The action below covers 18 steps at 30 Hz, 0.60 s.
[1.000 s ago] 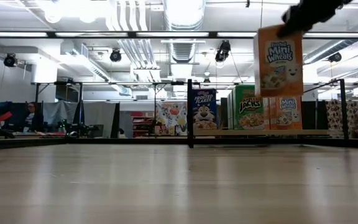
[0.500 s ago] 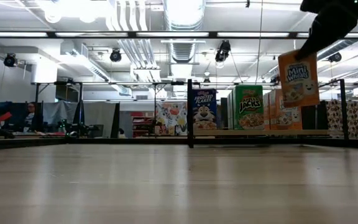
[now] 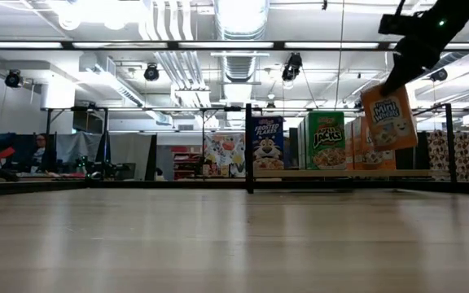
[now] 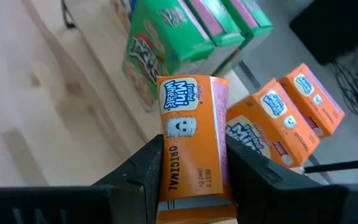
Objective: Stack cereal on shelf
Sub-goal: Put the orange cereal box on the shelf aligned with the other orange cereal box on the shelf
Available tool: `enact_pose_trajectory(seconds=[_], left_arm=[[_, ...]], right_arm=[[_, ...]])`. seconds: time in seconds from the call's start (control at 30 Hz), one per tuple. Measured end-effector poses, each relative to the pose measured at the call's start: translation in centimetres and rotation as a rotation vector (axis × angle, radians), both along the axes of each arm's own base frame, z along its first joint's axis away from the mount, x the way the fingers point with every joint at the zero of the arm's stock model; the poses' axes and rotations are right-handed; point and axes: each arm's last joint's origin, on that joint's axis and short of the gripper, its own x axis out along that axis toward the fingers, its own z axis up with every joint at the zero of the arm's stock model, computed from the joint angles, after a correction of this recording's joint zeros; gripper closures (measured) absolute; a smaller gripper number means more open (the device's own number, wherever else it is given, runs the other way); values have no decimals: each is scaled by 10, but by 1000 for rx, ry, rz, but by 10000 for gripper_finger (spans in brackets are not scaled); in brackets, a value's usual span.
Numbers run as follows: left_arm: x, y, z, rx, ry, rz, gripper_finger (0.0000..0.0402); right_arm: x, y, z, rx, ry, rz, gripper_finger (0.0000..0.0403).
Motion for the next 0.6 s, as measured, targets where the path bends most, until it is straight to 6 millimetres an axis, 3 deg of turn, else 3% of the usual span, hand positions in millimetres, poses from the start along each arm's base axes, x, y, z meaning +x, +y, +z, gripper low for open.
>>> enact_pose_trajectory(seconds=[0.27,0.6], left_arm=[[-16,25,0,-16,-26,23,361],[-39,48,-15,-173,-203,24,361]], right_arm=[[16,-9,-8,4,69,-1,270],[31,-18,-17,23,111,4,271]])
